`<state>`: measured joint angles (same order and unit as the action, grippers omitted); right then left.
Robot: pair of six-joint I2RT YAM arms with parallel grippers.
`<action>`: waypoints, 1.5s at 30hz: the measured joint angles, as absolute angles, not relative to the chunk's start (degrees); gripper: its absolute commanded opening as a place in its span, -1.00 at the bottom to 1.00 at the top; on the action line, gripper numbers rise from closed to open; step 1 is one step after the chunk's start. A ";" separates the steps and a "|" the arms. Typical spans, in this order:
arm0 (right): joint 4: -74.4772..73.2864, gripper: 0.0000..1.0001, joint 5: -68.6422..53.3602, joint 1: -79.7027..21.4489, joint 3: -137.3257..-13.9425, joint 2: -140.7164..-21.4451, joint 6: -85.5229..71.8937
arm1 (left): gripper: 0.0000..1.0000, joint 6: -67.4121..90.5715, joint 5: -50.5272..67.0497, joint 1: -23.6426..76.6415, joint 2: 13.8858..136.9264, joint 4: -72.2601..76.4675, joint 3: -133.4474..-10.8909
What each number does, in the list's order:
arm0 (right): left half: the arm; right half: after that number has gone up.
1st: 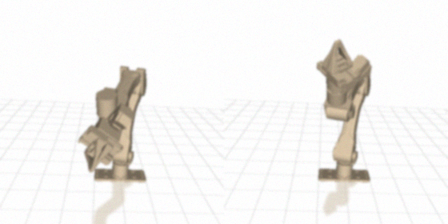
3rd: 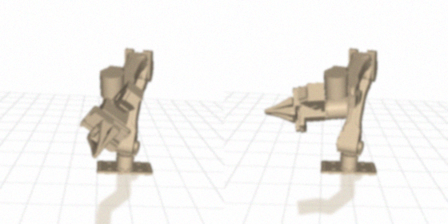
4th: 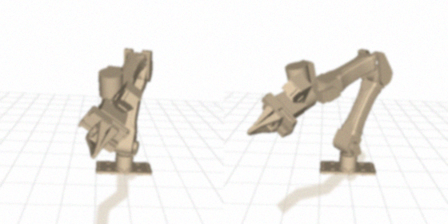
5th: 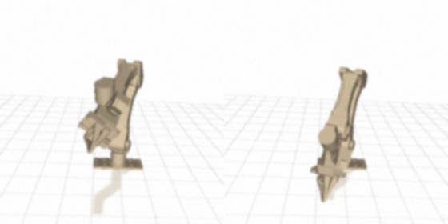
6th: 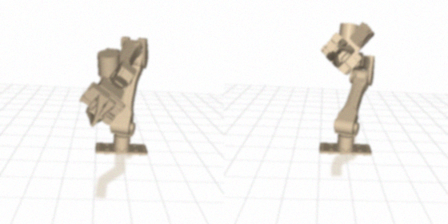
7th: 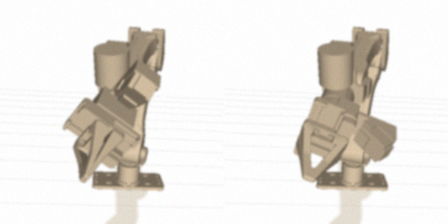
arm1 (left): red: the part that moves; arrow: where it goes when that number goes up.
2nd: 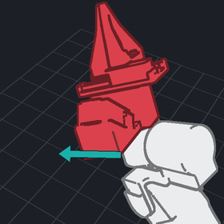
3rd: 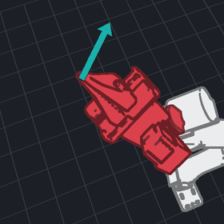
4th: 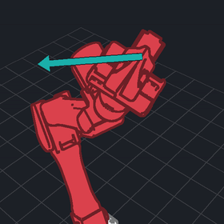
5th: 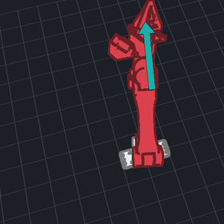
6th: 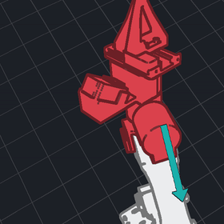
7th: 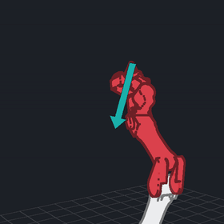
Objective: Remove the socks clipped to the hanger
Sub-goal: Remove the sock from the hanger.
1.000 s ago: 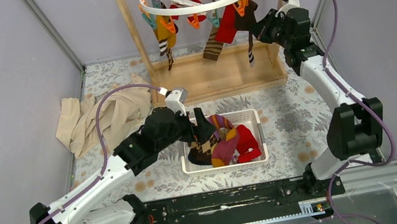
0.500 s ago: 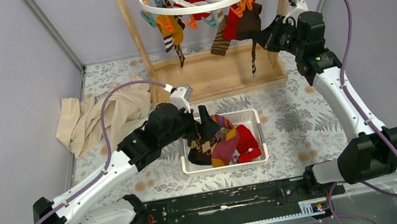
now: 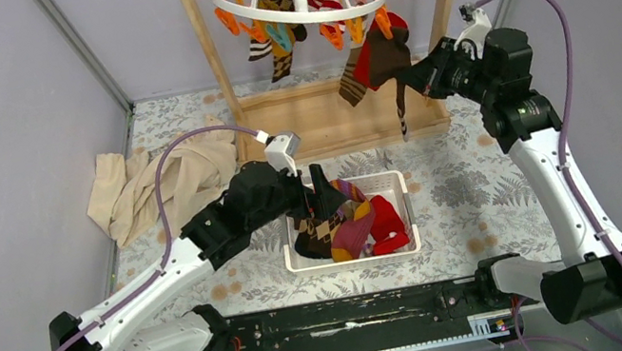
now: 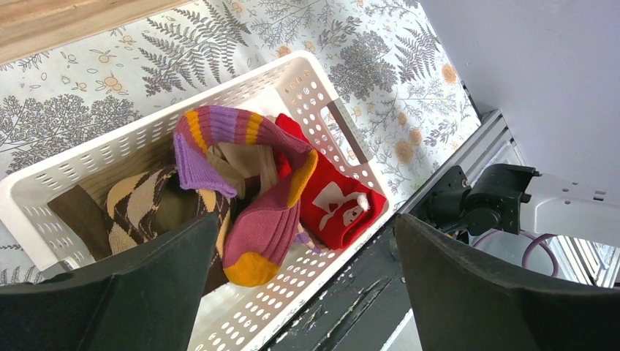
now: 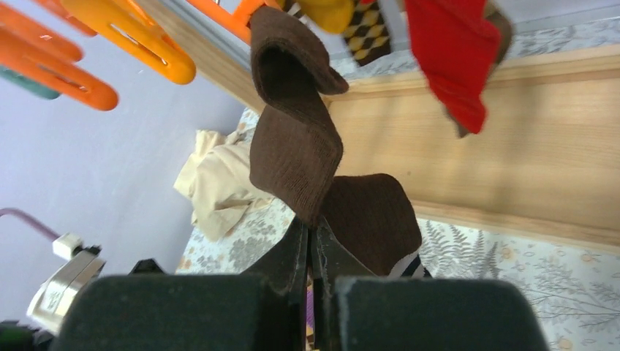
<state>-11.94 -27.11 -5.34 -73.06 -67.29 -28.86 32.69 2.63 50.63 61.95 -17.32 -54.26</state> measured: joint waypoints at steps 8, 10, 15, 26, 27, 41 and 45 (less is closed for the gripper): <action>-16.38 -1.00 -30.87 -11.29 -73.76 -66.54 -29.56 | 0.97 32.69 2.63 50.63 61.32 -17.08 -54.26; -17.98 -1.00 -30.96 -14.55 -74.39 -66.48 -29.12 | 0.97 32.67 2.63 50.63 61.30 -16.91 -54.26; -19.25 -1.00 -31.18 -18.83 -74.50 -65.65 -28.93 | 0.97 32.67 2.90 50.63 61.06 -15.38 -54.26; -15.75 -1.00 -35.40 -19.77 -72.27 -64.05 -32.71 | 0.97 31.46 3.88 50.63 58.85 -6.46 -52.66; -14.76 -1.00 -35.92 -19.77 -71.55 -64.07 -33.61 | 0.97 31.20 3.88 50.63 58.87 -5.23 -52.56; -6.92 -1.00 -40.66 -19.77 -68.49 -65.34 -41.41 | 0.97 26.20 4.60 50.63 64.97 15.59 -49.76; -6.74 -1.00 -41.34 -19.77 -68.49 -65.34 -42.00 | 0.97 25.06 5.61 50.63 69.04 18.76 -49.82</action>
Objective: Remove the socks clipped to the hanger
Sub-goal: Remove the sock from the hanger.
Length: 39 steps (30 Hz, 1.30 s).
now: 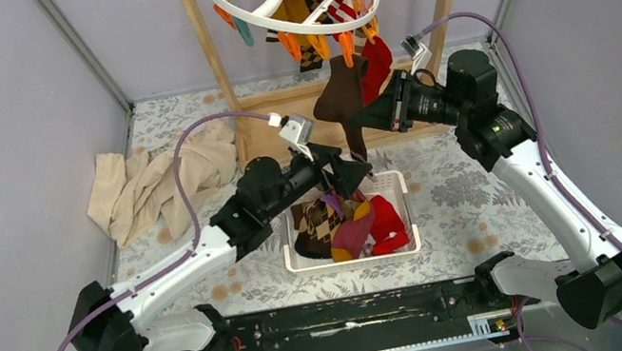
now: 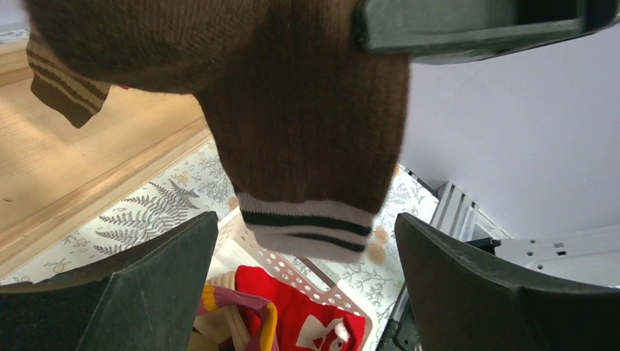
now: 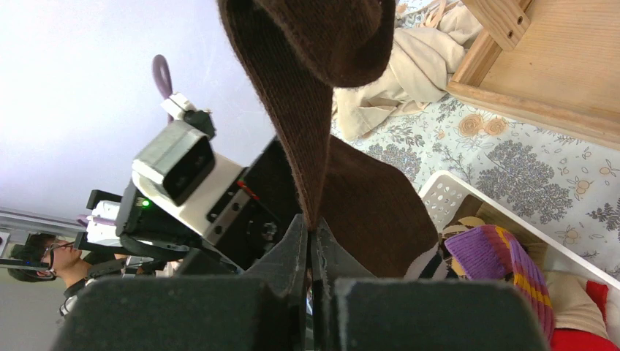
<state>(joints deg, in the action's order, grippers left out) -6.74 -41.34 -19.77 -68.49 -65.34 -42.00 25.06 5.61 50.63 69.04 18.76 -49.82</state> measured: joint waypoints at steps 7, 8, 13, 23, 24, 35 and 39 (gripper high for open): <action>-6.28 -1.00 -41.71 -19.77 -68.49 -65.34 -42.70 | 0.97 24.45 6.42 50.63 74.13 22.28 -50.17; -6.17 -1.00 -41.74 -19.77 -68.49 -65.34 -42.78 | 0.97 24.45 6.44 50.63 74.39 22.94 -50.24; -5.37 -1.00 -42.09 -19.77 -67.92 -65.34 -43.00 | 0.53 24.40 6.48 50.61 74.96 25.87 -51.13; -4.97 -1.00 -42.87 -19.77 -66.48 -65.34 -43.05 | -0.67 24.45 8.01 48.97 77.03 27.35 -52.88; -4.86 -1.00 -42.94 -19.77 -66.39 -65.34 -43.05 | -0.76 24.47 8.23 48.71 77.23 27.29 -52.99; -3.79 -0.53 -42.98 -19.77 -64.79 -65.39 -43.03 | -1.00 25.19 9.41 47.29 77.28 24.18 -54.65; -4.21 -0.07 -42.48 -19.79 -64.60 -65.45 -42.00 | -1.00 26.46 10.44 46.09 77.06 20.03 -55.31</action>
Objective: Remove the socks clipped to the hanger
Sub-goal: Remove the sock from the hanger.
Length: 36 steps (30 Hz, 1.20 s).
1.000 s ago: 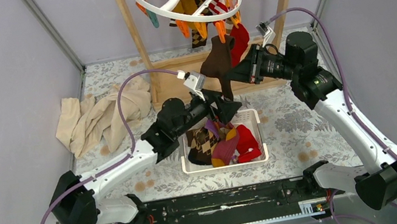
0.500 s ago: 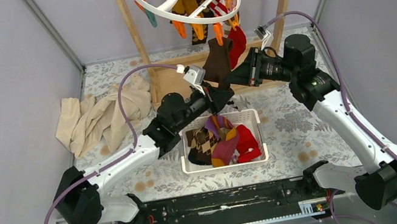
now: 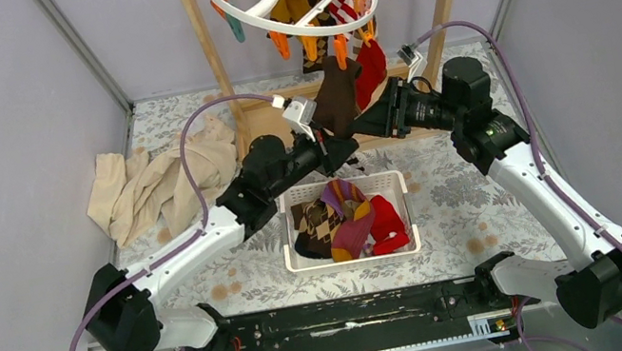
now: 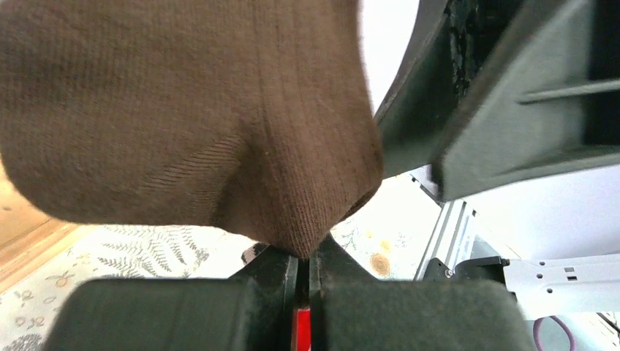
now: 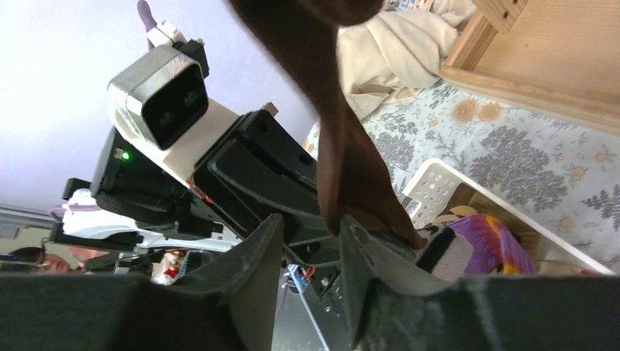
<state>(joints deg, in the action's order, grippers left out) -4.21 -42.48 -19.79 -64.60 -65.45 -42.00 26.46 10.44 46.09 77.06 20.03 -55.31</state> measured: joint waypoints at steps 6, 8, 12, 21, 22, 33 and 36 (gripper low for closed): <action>-4.84 0.10 -40.47 -19.84 -64.60 -65.45 -39.24 | -1.00 28.93 14.31 42.06 76.38 14.24 -57.47; -4.84 0.12 -39.59 -19.84 -64.60 -65.45 -38.06 | -1.00 29.52 15.66 40.69 76.03 12.75 -58.13; -5.58 0.16 -36.32 -19.84 -65.04 -65.45 -34.70 | -1.00 30.22 18.59 37.82 75.48 9.78 -59.88; -4.12 0.23 -26.00 -19.88 -70.94 -65.54 -24.77 | -1.00 31.20 24.34 33.76 75.35 5.69 -62.67; -3.01 0.24 -25.26 -19.88 -71.29 -65.71 -24.03 | -1.00 31.27 24.84 33.52 75.35 5.43 -62.89; 4.56 0.26 -18.33 -21.87 -79.70 -76.07 -18.20 | -1.00 31.55 28.53 32.08 75.24 2.94 -63.64; 4.45 0.26 -16.99 -23.49 -82.96 -78.41 -16.62 | -1.00 31.57 29.26 32.08 75.24 2.52 -64.66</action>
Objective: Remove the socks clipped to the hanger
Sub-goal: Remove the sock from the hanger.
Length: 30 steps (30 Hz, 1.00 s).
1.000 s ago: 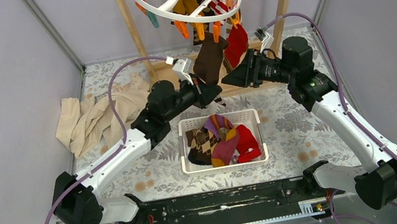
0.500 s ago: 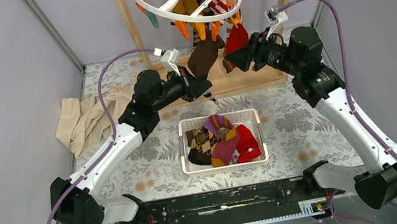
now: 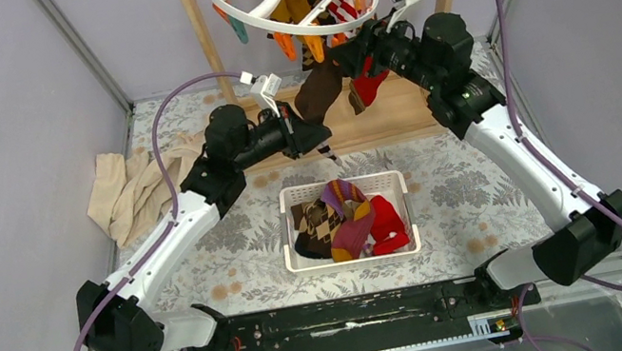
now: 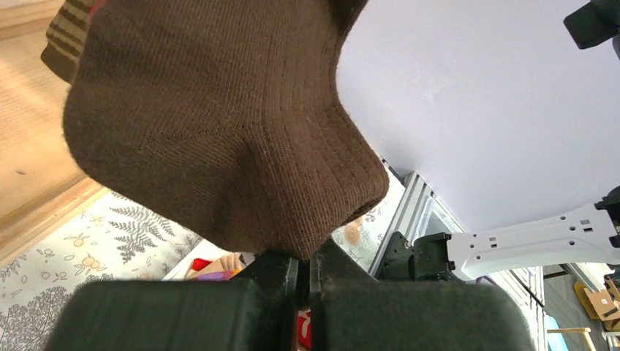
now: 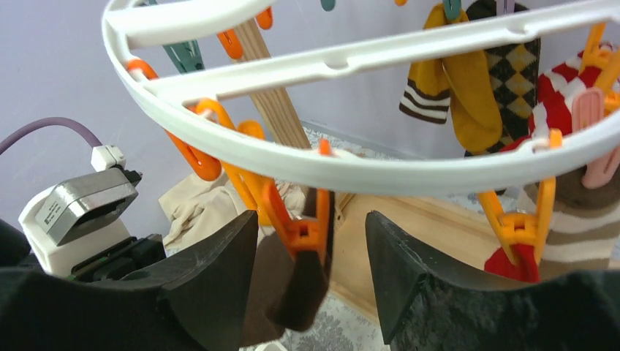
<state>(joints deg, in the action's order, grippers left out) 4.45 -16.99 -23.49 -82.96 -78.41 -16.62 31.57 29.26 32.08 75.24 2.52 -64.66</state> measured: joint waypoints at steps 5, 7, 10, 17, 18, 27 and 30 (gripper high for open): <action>4.19 0.27 -15.38 -24.97 -85.95 -79.57 -14.94 | -1.00 31.57 29.91 32.08 75.24 2.50 -65.78; 4.10 0.24 -14.59 -25.15 -86.80 -79.83 -14.59 | -1.00 31.59 30.13 32.08 75.24 2.52 -65.89; 3.92 0.19 -13.89 -25.23 -87.57 -80.25 -14.22 | -1.00 31.59 30.48 32.08 75.24 2.37 -65.89; 2.83 -0.06 -12.49 -25.30 -88.25 -81.71 -13.52 | -1.00 31.59 30.68 32.05 75.24 2.31 -65.89; 2.66 -0.09 -12.45 -25.32 -88.25 -81.76 -13.41 | -1.00 31.59 30.65 32.05 75.24 2.31 -65.89; 2.48 -0.88 -11.42 -25.41 -88.25 -81.76 -13.13 | -1.00 31.59 30.68 32.03 75.24 2.26 -65.89; 2.55 -1.00 -11.40 -25.41 -88.25 -81.76 -13.17 | -1.00 31.59 30.68 32.03 75.24 2.22 -65.89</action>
